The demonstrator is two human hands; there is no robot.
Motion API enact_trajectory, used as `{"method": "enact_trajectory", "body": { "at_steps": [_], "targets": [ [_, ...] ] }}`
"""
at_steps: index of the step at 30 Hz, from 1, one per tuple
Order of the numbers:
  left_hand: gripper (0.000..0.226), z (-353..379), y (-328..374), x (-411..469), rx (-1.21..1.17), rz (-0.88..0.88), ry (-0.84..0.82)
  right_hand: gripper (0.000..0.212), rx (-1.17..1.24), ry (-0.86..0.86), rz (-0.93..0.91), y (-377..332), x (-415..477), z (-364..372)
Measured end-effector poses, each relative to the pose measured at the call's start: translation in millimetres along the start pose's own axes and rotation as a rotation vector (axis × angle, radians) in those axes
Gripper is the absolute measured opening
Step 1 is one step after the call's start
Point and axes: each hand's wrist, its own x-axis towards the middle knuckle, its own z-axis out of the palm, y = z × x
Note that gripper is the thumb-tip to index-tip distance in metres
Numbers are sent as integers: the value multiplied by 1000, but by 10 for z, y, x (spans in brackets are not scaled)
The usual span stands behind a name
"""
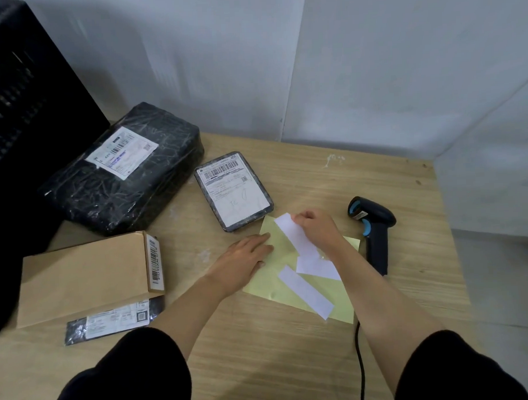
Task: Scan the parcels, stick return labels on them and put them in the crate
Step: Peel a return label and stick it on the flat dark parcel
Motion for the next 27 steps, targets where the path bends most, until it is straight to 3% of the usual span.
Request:
{"method": "enact_trajectory", "body": {
  "at_steps": [4,7,9,11,13,15,19,22,25,27],
  "targets": [
    [33,-160,187,109,-196,-174,74,21,147,71,-122,-91,-71,-121],
    [19,-483,408,240,-517,-427,497,20,223,96,-209,-187,-138,-231],
    [13,-750,493,359,-771,-522,637,22,251,82,-259,-251,-187,-268],
    [22,-974,493,471,-1069,-574,528,22,260,51,-299,-326,-236,-261],
    [32,-1116,433,528,-1211,-611,324,21,248,21,-343,-413,-277,-216],
    [36,-1189,346,515,-1227,-607,213,18,212,-1,-387,-493,-299,-156],
    [29,-1321,138,416,-1294,-580,236,21,194,-37,-379,-629,-268,-42],
    [28,-1448,-63,326,-1112,-583,368,37,223,74,-328,-710,-172,18],
    [21,-1599,-229,246,-990,-518,516,19,195,290,-306,-780,-69,40],
    [15,-1669,-297,221,-905,-451,553,33,183,242,-225,-839,-14,106]
  ]
}}
